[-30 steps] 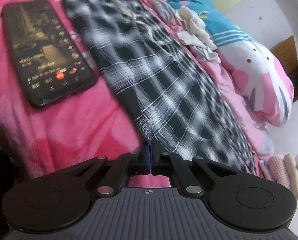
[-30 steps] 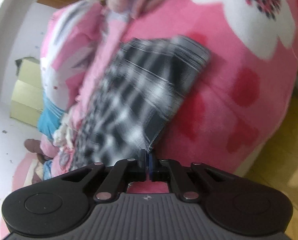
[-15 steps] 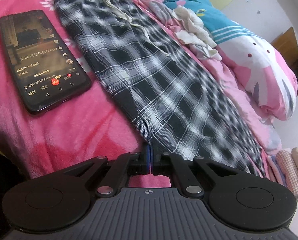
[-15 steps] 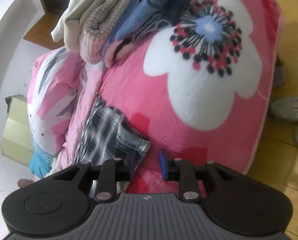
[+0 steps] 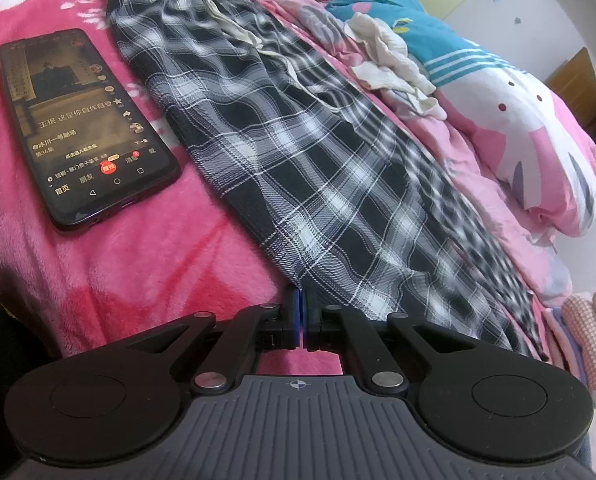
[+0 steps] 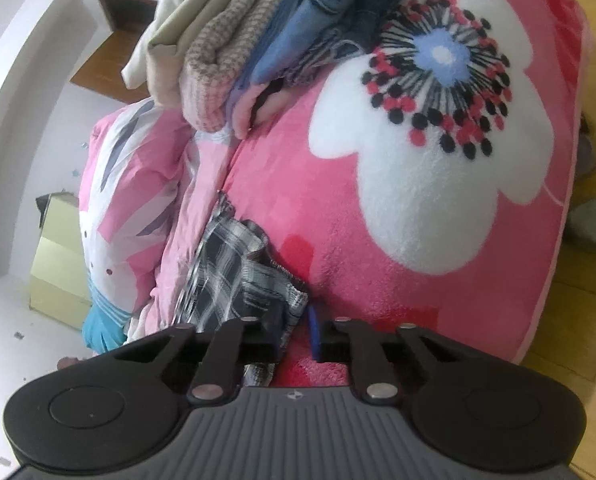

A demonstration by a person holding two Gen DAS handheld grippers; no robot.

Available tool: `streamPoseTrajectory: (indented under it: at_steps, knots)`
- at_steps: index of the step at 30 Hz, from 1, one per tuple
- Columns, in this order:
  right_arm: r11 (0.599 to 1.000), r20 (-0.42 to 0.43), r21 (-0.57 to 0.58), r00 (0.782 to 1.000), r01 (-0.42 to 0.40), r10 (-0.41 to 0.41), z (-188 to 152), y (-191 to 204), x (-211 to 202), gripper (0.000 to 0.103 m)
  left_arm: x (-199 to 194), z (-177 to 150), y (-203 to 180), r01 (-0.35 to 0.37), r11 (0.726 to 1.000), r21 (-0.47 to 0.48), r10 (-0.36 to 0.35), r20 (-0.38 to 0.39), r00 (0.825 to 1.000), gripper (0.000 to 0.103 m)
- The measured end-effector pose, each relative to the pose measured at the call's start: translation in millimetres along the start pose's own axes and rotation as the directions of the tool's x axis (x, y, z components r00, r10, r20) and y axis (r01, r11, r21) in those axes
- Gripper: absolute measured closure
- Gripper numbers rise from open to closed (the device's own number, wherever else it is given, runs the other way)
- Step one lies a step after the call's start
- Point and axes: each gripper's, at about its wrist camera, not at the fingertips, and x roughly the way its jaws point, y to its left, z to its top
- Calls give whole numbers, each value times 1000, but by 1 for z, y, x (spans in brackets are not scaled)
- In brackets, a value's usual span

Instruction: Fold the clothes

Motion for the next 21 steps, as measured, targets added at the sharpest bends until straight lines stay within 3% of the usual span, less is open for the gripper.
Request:
streamPoseTrajectory:
  at_steps: [5,9,13,17,19,21]
  knots:
    - [997,44,-77,999,8,-4,4,21,-18,99,-1,0,0,-4,1000,-2,4,1,1000,102]
    - [987,69,-150,996,65,-55,3,33,-36,99,-1,1,0,-8,1000,-5,8,1,1000,102]
    - [980,12,-115,987,162,-161,-2,14,-25,99,-1,1,1,-5,1000,-2,5,-2,1000,102]
    - [977,21,-79,980,197,-196,7,4,-24,95,0,2,2,2,1000,1,-2,-4,1000,102]
    - [957,99,-150,966,250,-237,21,17,-27,95,0,2,2,6,1000,5,-6,-4,1000,102]
    - [943,98,-241,973,227,-209,35,39,-13,95,0,2,2,7,1000,14,-6,-6,1000,101]
